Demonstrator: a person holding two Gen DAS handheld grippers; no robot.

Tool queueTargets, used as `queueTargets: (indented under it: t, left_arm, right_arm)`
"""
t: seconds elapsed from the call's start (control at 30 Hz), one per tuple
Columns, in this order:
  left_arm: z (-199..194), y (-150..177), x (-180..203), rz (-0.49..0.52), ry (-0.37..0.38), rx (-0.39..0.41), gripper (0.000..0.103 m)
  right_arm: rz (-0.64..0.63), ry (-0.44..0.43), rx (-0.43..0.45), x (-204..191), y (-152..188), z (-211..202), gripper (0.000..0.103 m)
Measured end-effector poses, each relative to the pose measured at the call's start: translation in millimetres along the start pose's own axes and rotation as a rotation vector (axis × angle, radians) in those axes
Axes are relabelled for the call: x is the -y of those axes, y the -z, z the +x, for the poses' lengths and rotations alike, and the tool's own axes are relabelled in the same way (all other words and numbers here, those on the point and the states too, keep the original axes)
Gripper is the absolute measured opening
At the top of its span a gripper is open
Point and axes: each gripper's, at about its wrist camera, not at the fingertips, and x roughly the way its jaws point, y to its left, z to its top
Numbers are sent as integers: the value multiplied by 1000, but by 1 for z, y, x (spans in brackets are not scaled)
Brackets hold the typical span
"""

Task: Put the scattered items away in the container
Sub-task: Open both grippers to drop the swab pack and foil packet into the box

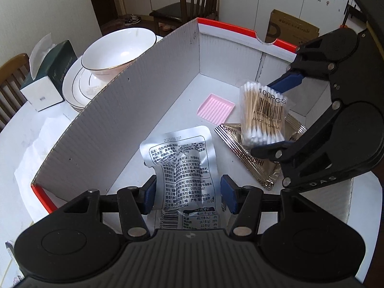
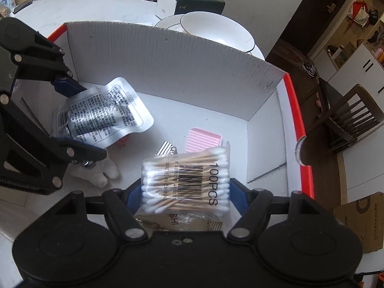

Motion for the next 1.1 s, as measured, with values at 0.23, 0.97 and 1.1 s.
queueTargets:
  t: [0.23, 0.97, 1.1]
  left_arm:
    - [-7, 1, 3, 12, 8, 18, 59]
    - [-56, 21, 0, -46, 14, 150, 62]
    - [-70, 28, 0, -65, 6, 184, 62]
  right_arm:
    - [-6, -3, 23, 2, -1, -8, 86]
    - [70, -45, 150, -2, 20, -66, 91]
    - [80, -54, 182, -7, 24, -81, 91]
